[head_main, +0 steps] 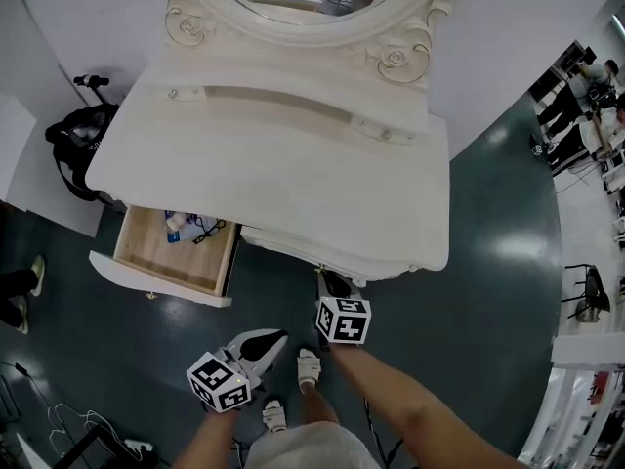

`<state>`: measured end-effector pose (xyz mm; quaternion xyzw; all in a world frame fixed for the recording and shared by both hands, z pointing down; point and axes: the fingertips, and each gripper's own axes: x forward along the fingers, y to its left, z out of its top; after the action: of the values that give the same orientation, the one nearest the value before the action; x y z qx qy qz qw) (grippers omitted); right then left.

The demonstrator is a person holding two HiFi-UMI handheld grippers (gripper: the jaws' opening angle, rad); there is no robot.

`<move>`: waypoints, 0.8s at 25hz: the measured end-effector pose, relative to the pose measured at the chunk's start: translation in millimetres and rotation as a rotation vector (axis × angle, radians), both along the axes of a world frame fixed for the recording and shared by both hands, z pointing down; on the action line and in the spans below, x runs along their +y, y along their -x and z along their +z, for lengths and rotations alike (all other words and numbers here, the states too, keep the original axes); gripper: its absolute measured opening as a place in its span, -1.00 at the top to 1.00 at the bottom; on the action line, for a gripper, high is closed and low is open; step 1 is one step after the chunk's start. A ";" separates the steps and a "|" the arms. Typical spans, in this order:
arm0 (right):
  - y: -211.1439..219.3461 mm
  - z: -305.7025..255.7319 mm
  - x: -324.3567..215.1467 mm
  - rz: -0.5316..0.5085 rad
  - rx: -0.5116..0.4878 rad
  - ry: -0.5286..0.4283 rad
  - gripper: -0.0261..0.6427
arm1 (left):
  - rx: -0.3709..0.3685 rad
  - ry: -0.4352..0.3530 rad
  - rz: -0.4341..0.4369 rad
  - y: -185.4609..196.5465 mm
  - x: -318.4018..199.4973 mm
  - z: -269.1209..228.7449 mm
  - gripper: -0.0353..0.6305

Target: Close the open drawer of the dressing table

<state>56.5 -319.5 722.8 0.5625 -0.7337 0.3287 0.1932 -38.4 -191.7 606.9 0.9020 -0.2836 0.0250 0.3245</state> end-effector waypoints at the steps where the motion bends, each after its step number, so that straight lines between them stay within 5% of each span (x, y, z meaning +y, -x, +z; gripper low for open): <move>1: -0.2 0.0 -1.1 0.001 -0.001 0.001 0.72 | 0.000 0.000 -0.001 -0.2 -1.0 0.1 0.86; 20: -6.8 -0.5 -32.2 0.046 -0.035 0.001 0.72 | 0.004 0.009 -0.009 -3.3 -12.9 4.5 0.86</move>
<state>63.3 -351.7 722.3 0.5732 -0.7238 0.3430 0.1729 -35.1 -204.6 611.4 0.8994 -0.2867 0.0231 0.3293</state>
